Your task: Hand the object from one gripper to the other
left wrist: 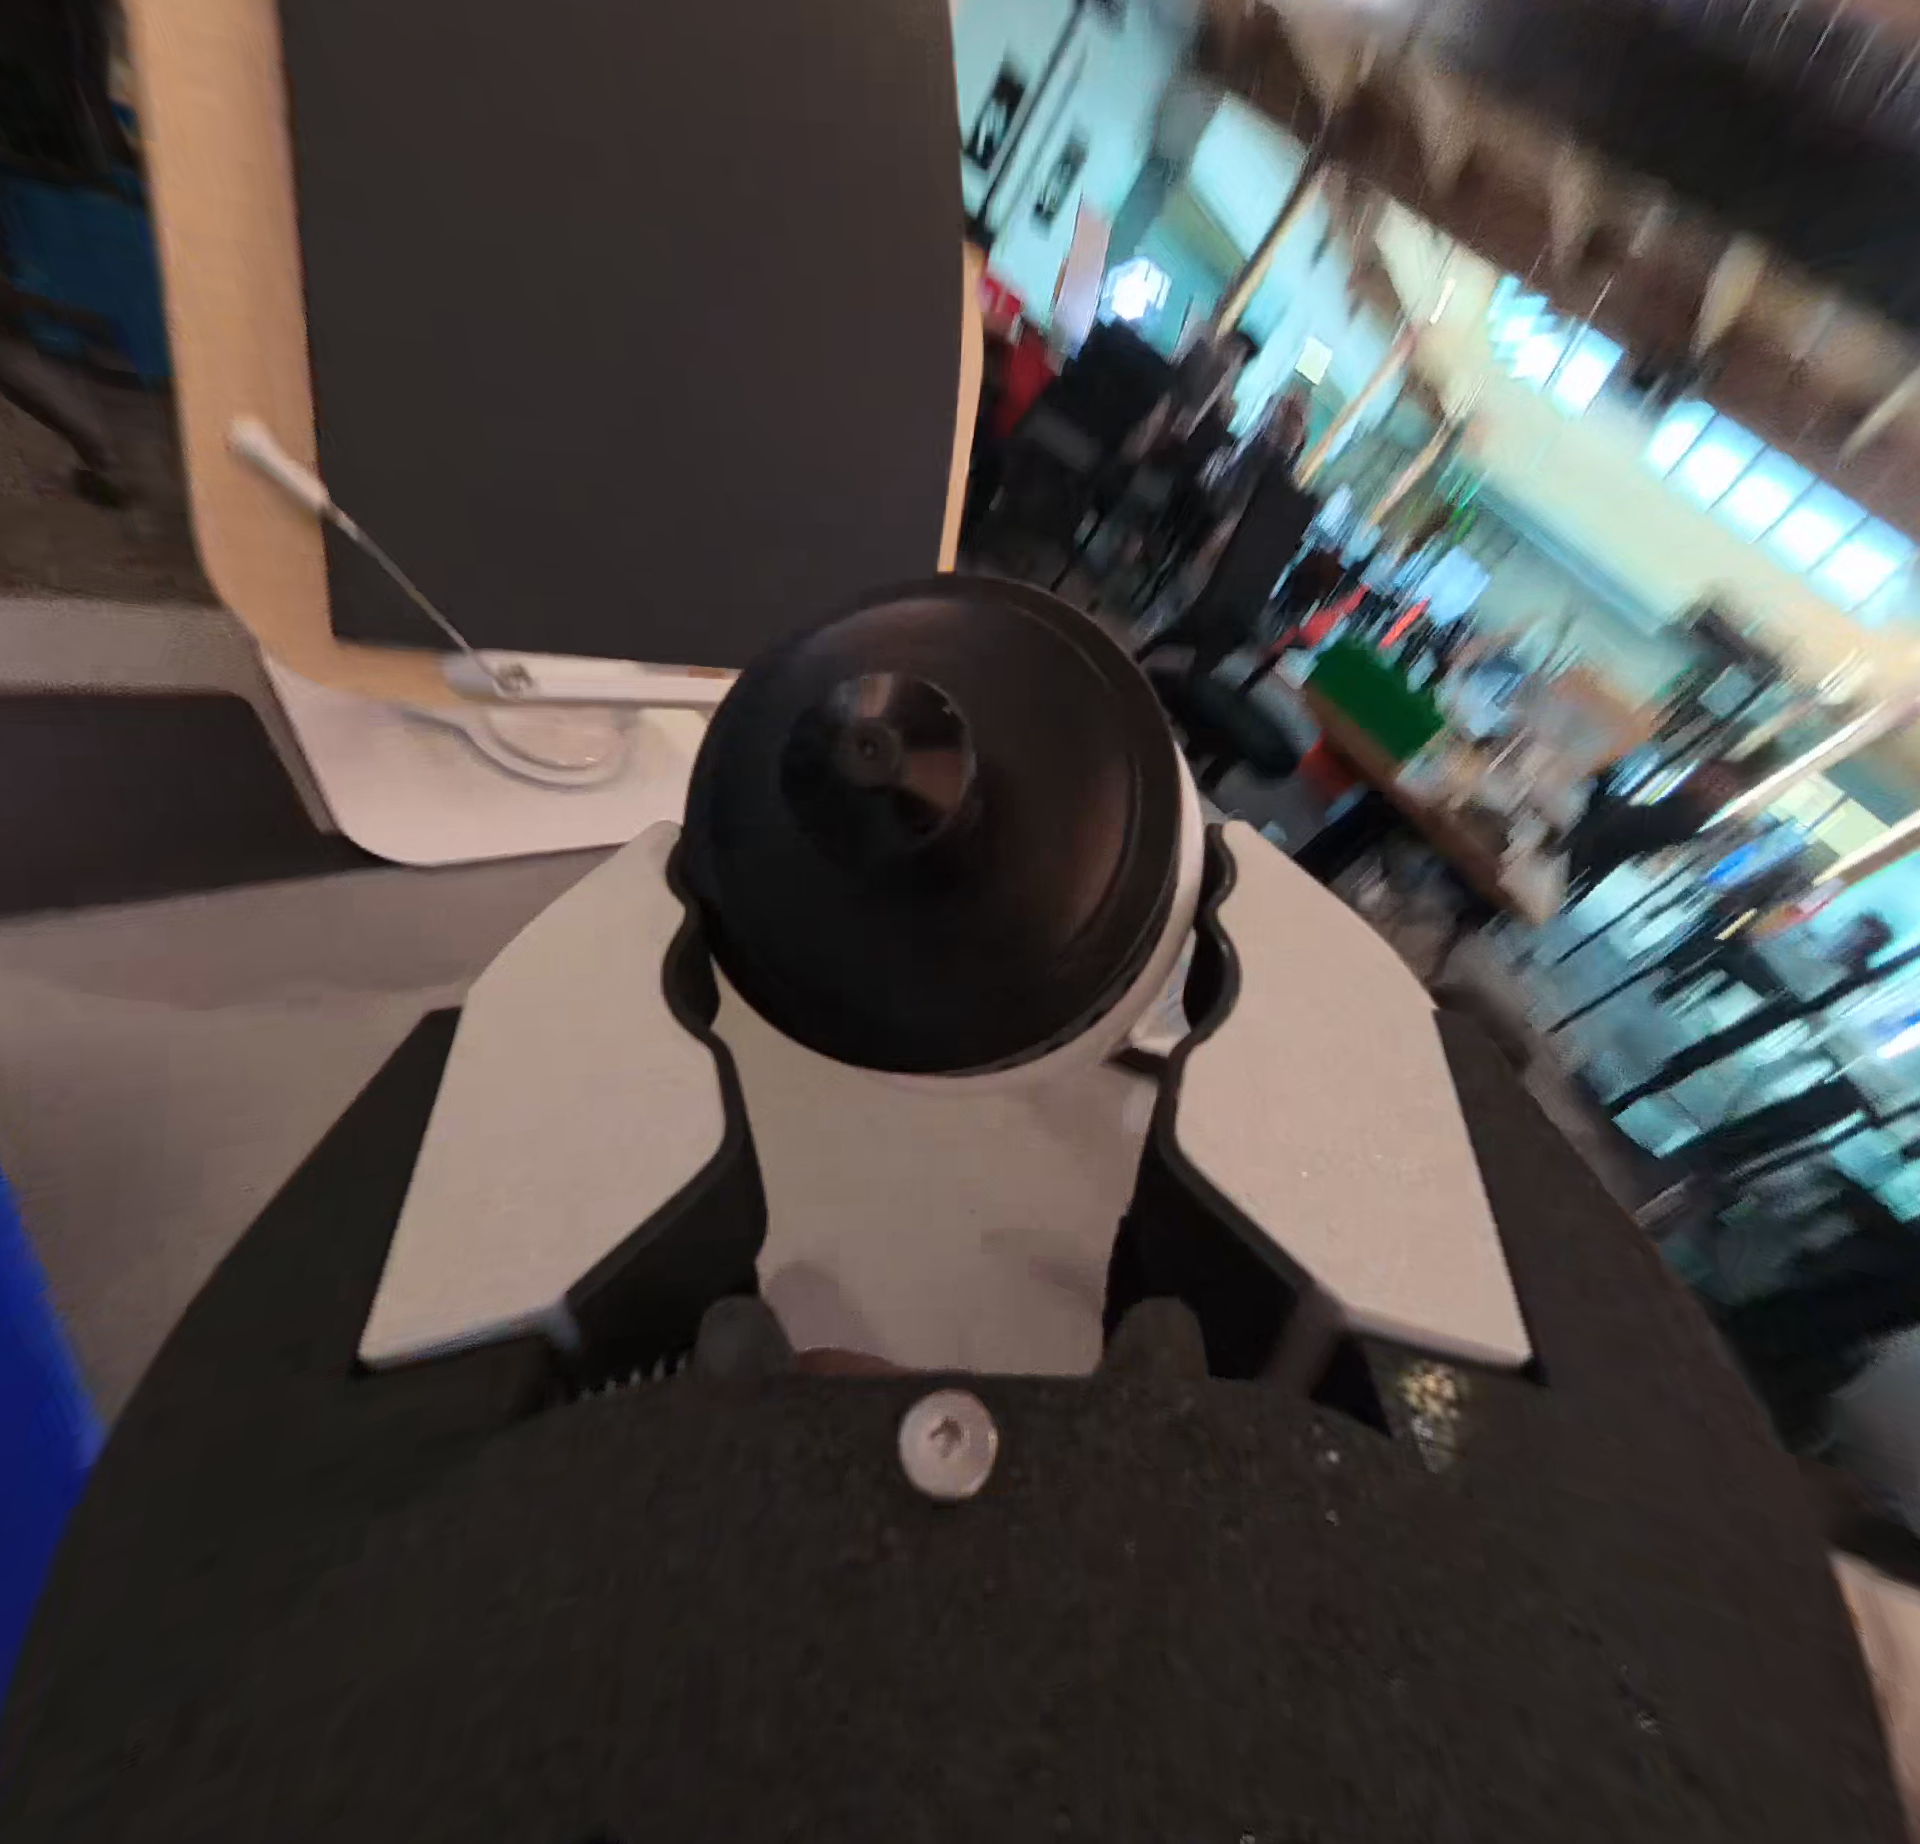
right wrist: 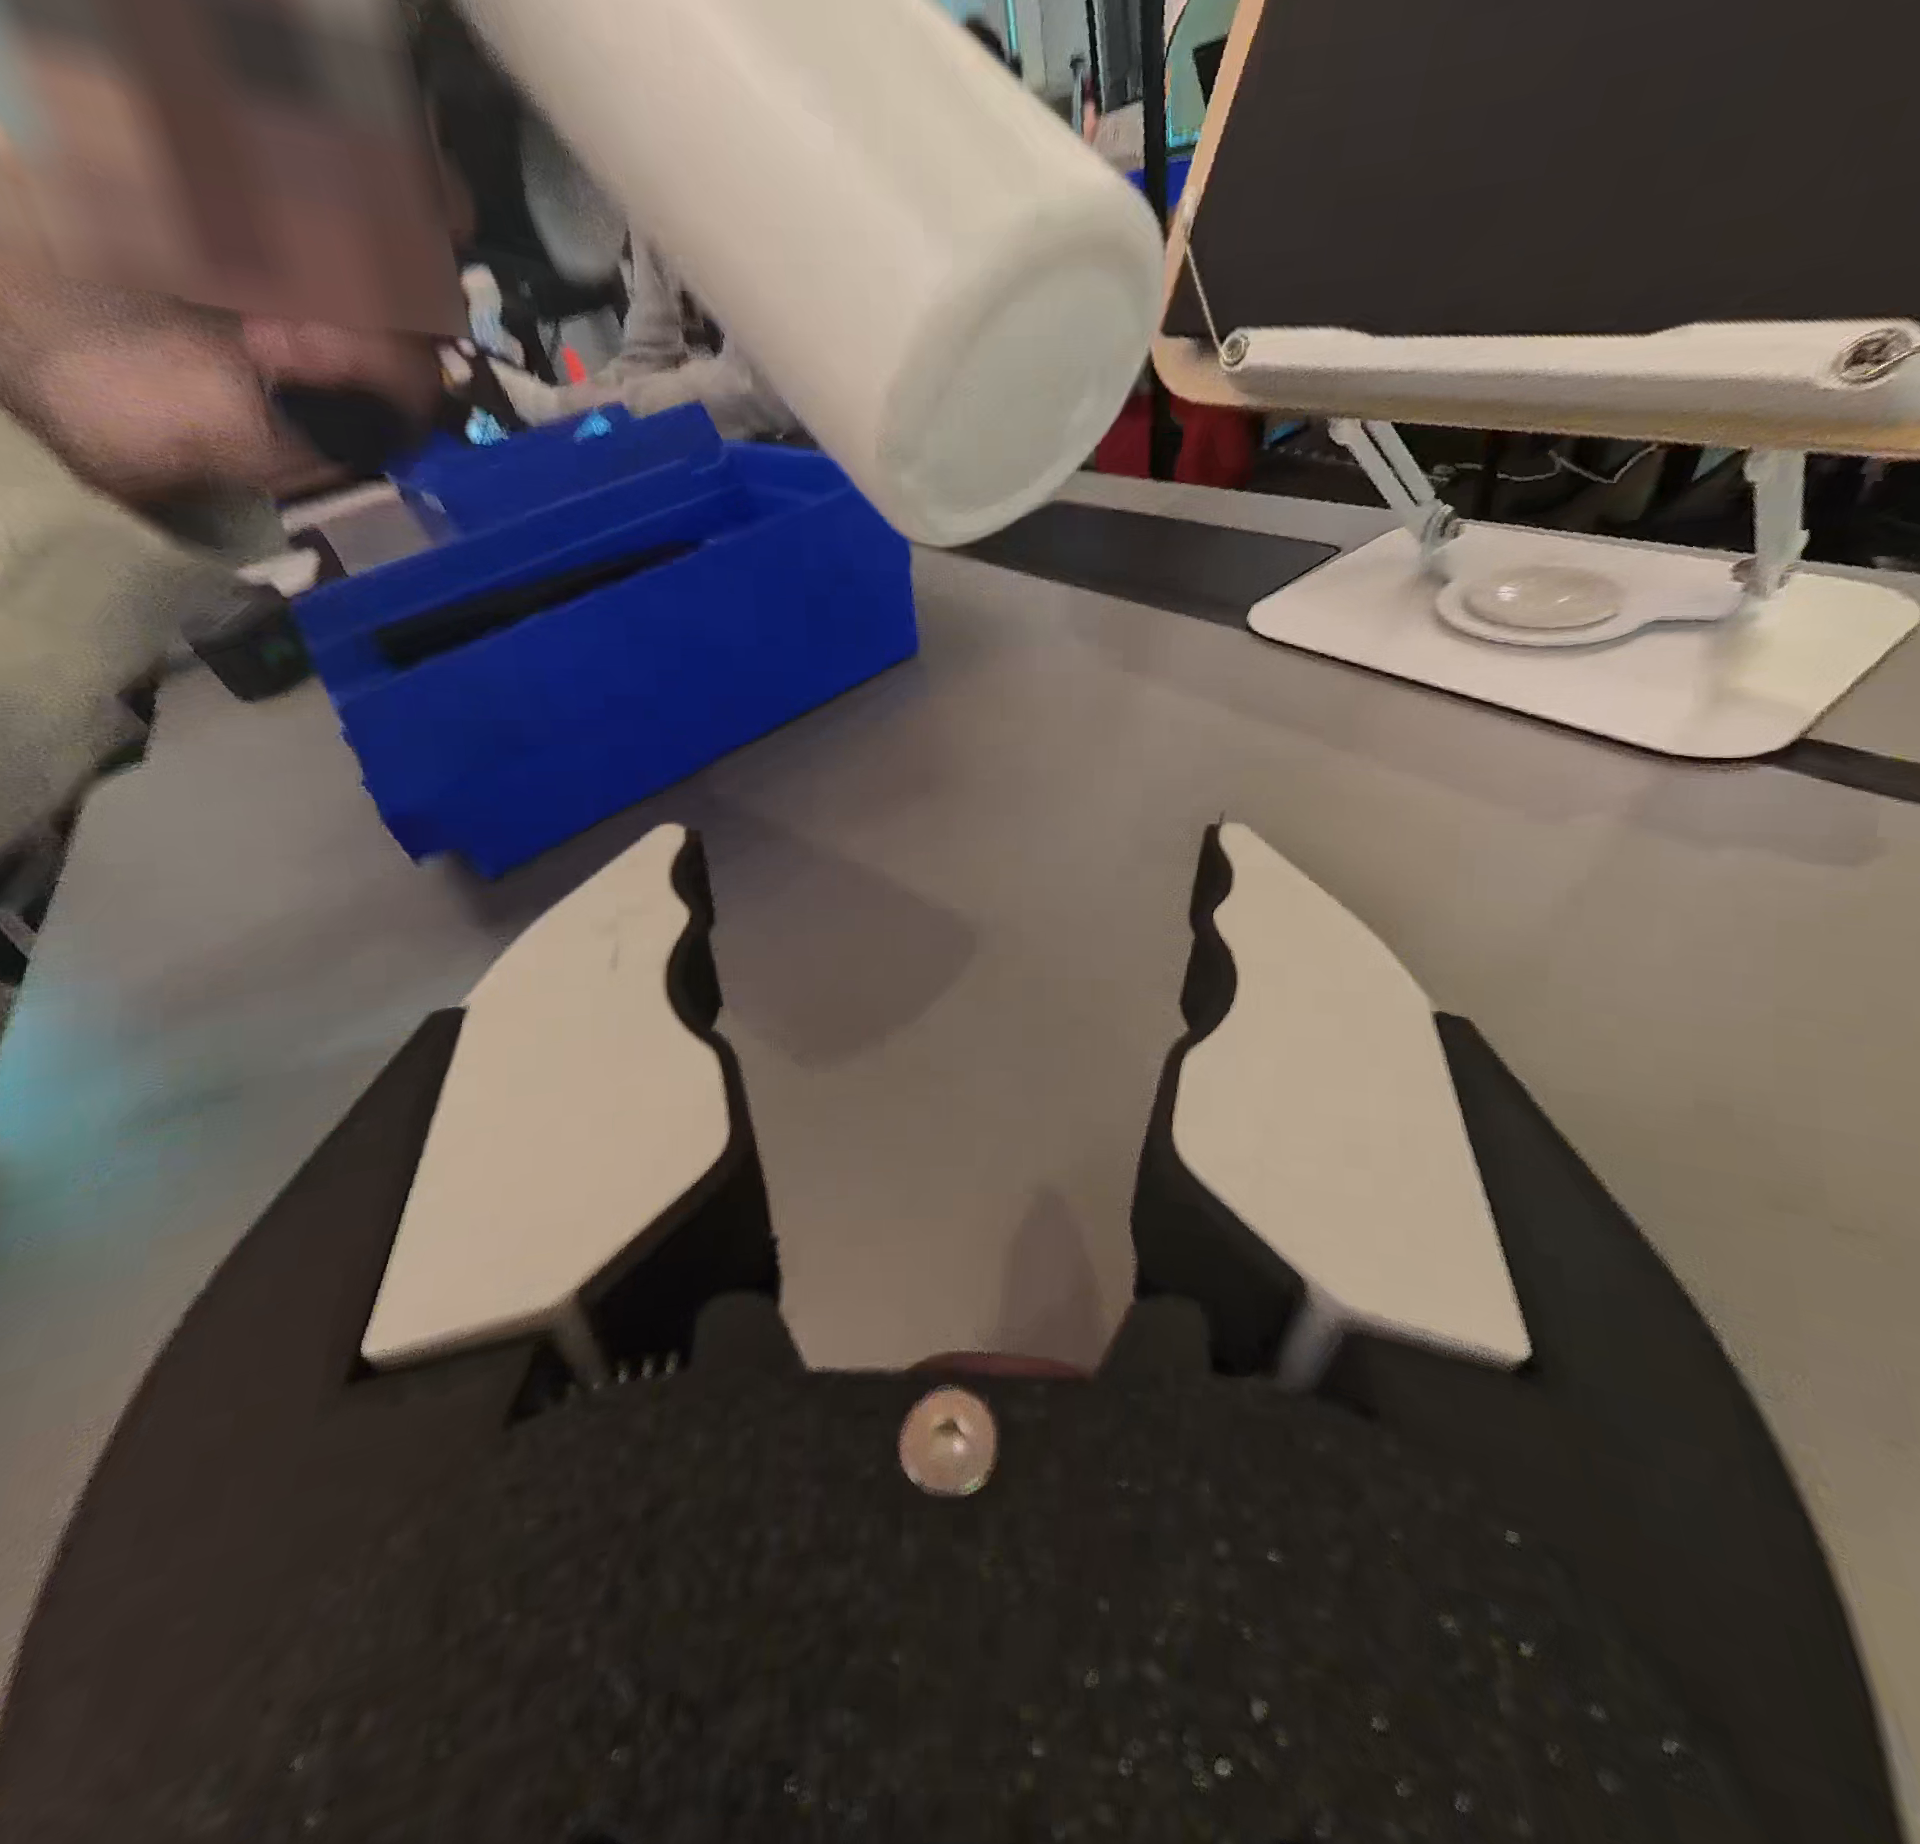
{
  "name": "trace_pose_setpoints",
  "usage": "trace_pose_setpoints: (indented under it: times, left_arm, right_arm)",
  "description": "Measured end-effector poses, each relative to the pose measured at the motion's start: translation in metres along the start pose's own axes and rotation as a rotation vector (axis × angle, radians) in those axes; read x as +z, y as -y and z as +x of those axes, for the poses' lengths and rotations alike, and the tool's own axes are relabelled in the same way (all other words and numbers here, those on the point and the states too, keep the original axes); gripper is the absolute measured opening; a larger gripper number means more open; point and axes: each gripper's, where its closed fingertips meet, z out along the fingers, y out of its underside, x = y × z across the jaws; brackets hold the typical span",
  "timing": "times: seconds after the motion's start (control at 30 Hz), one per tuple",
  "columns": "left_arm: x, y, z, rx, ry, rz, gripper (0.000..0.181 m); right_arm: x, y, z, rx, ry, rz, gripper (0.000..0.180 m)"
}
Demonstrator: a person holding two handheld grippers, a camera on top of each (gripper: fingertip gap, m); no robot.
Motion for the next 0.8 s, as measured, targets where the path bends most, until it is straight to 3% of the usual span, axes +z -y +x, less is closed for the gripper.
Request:
trace_pose_setpoints:
  times: [0.13,0.23,0.33,0.5,0.63,0.8]
  left_arm:
    - [-0.014,-0.026,0.001,-0.279,-0.109,0.181,0.088]
    - [-0.013,-0.031,0.019,-0.330,-0.160,0.318,0.087]
    - [-0.001,-0.043,0.042,-0.335,-0.167,0.369,0.087]
    - [0.007,-0.072,0.072,-0.316,-0.149,0.402,0.087]
    - [0.016,-0.100,0.095,-0.276,-0.179,0.360,0.087]
    - [0.027,-0.116,0.100,-0.287,-0.226,0.270,0.086]
  right_arm:
    - [0.019,0.012,-0.045,0.330,0.185,0.197,0.092]
    - [0.030,0.026,-0.080,0.667,0.343,0.409,0.100]
    - [0.038,0.044,-0.099,0.855,0.430,0.566,0.103]
    - [0.006,0.086,-0.076,0.865,0.402,0.798,0.097]
    - [-0.021,0.091,-0.039,0.937,0.327,0.906,0.091]
    - [-0.027,0.090,-0.029,0.902,0.335,0.826,0.087]
